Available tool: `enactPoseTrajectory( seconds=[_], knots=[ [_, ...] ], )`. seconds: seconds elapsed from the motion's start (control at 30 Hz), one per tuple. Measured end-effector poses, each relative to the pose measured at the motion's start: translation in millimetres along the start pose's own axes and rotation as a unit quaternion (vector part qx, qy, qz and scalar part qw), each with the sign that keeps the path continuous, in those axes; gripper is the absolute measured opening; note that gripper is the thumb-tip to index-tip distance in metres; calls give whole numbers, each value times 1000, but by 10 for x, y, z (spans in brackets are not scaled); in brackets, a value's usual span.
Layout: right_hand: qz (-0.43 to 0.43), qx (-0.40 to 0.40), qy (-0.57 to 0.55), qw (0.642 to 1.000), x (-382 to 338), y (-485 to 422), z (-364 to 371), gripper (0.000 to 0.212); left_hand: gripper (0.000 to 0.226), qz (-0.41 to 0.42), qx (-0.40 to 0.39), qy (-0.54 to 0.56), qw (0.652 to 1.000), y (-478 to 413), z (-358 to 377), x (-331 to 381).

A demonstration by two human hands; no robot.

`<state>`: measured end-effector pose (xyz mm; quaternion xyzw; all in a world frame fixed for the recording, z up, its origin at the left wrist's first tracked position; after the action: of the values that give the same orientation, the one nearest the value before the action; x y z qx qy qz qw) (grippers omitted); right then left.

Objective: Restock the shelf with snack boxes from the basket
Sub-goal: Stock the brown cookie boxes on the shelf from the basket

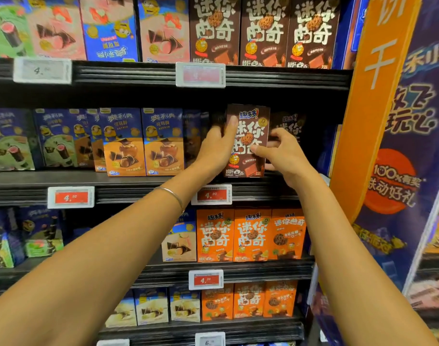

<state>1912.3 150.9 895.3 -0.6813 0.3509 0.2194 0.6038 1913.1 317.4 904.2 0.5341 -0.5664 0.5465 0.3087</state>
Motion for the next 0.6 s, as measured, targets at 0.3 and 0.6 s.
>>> enactPoseTrajectory(
  seconds=[0.3, 0.6],
  knots=[
    [-4, 63, 177, 982, 287, -281, 105, 34, 60, 215, 236, -587, 744, 7, -164, 312],
    [40, 20, 265, 963, 442, -536, 358, 12, 83, 106, 189, -673, 707, -371, -297, 324]
  ],
)
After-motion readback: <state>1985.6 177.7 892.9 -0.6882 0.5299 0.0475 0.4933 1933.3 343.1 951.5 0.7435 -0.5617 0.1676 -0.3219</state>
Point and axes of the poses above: each hand's wrist, its own y-axis away from the middle knuckle, its own z-axis out of the palm, x = y × z, the point moved 3 cm from there along -y, towards the middle knuckle, and after that the axes turned 13 degrees about -z, right-handed, at the moved point
